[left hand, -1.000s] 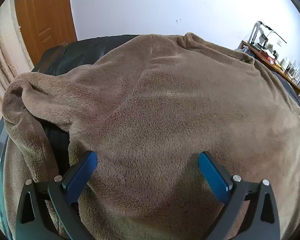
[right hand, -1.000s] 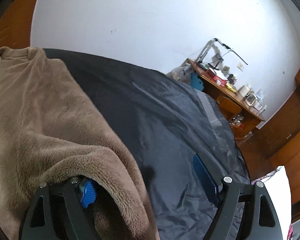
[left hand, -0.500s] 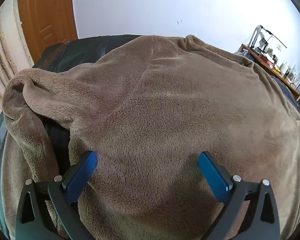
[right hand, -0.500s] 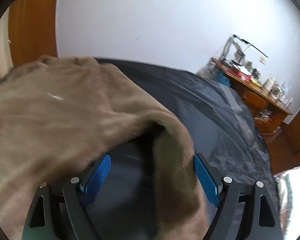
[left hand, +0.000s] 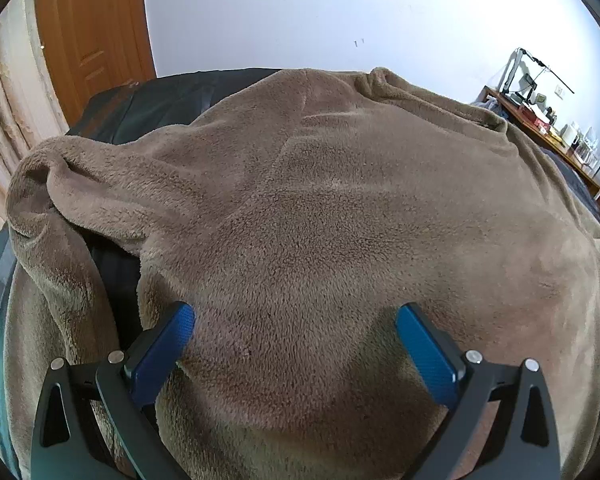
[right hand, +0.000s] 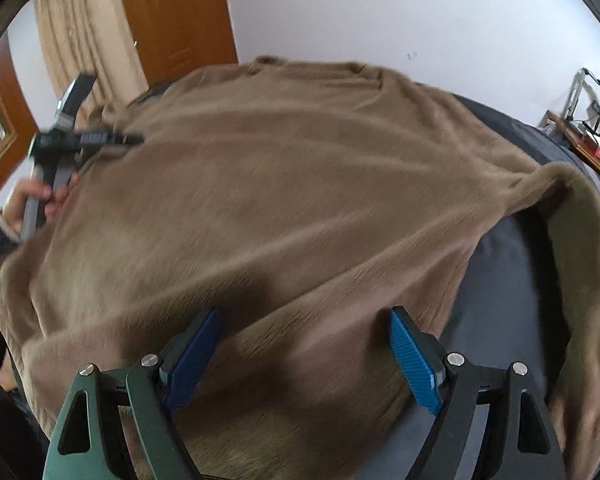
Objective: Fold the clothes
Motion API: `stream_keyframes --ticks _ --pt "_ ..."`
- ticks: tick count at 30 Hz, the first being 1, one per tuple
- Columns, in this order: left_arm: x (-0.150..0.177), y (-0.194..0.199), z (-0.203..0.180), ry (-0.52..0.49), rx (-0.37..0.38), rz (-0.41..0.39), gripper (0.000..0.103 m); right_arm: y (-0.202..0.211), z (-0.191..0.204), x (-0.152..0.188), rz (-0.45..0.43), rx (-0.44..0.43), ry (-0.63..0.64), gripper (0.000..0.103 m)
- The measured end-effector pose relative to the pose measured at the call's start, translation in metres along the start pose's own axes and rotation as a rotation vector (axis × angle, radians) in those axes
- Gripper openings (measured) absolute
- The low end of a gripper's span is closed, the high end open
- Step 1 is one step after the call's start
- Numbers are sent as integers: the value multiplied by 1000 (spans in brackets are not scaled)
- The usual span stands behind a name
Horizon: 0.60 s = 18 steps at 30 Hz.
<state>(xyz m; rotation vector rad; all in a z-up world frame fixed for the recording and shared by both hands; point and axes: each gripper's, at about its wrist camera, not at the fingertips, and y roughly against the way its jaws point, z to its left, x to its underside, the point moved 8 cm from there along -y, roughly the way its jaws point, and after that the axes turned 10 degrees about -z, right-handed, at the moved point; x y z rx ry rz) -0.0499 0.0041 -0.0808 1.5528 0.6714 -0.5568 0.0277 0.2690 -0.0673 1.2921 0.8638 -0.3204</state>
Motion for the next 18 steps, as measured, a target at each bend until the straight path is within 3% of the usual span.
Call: stream_keyframes --ticks 3,8,12,18 --pt "-1 4 2 31 19 -6 102 18 6 3 -42 25 10 85" --pt "-3 18 6 78 43 -22 102 76 9 -5 -225 69 -17 85" --pt "1 59 9 69 64 -84 102 131 10 -6 -393 144 -7 85" --pt "26 118 8 30 80 -139 102 175 14 -1 -523 182 -17 85"
